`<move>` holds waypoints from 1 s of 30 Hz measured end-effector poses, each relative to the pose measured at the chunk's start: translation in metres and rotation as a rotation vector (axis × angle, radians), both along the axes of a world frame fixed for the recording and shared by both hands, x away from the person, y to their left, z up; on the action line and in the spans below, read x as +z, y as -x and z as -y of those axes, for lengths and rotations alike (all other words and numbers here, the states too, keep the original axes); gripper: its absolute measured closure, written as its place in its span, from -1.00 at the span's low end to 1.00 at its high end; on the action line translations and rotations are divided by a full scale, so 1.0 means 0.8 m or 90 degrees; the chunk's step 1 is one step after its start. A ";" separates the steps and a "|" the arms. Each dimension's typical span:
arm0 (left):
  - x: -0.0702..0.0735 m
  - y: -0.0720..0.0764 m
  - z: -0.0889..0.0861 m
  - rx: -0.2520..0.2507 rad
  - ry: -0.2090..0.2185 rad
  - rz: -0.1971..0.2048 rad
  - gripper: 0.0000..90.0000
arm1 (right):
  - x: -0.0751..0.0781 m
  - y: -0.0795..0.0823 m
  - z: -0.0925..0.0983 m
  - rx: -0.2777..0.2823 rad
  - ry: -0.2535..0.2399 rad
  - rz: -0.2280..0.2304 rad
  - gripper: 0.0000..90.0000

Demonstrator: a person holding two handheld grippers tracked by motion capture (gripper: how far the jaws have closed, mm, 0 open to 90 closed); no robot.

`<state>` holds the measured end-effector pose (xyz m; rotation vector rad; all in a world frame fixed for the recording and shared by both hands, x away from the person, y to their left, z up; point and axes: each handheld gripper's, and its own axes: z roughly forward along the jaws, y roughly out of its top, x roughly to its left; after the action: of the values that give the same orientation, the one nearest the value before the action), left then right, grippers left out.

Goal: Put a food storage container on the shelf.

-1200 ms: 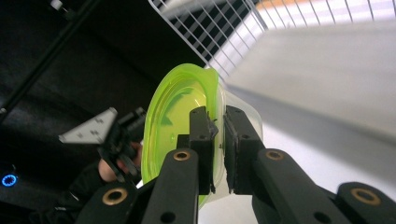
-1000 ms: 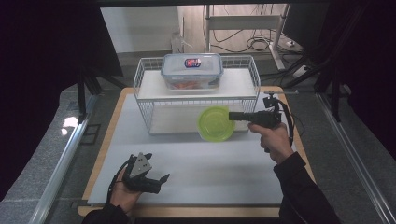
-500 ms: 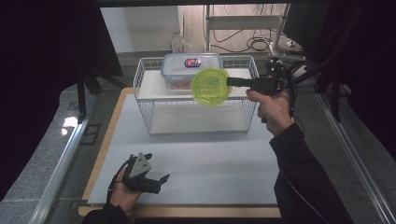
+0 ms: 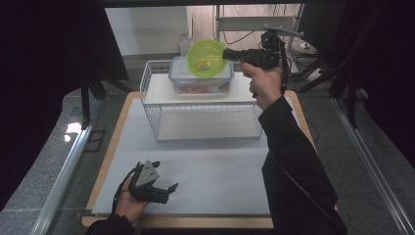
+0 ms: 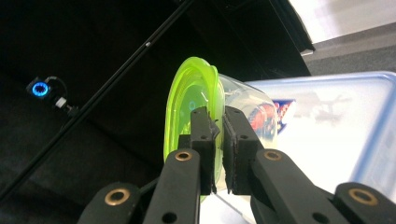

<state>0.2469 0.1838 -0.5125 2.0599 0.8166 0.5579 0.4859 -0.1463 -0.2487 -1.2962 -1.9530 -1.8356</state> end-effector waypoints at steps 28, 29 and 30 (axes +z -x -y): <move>-0.001 0.000 0.001 -0.009 -0.001 -0.004 -0.89 | -0.014 -0.038 -0.038 -0.092 0.052 -0.021 0.15; -0.001 0.000 0.001 -0.009 -0.001 -0.003 -0.89 | -0.013 -0.036 -0.036 -0.091 0.056 -0.011 0.06; -0.001 0.000 0.001 -0.010 -0.001 -0.003 -0.89 | -0.011 -0.033 -0.035 -0.087 0.064 0.001 -0.03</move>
<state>0.2466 0.1829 -0.5133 2.0681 0.8033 0.5448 0.5121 -0.1186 -0.2574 -1.4942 -2.0283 -1.8179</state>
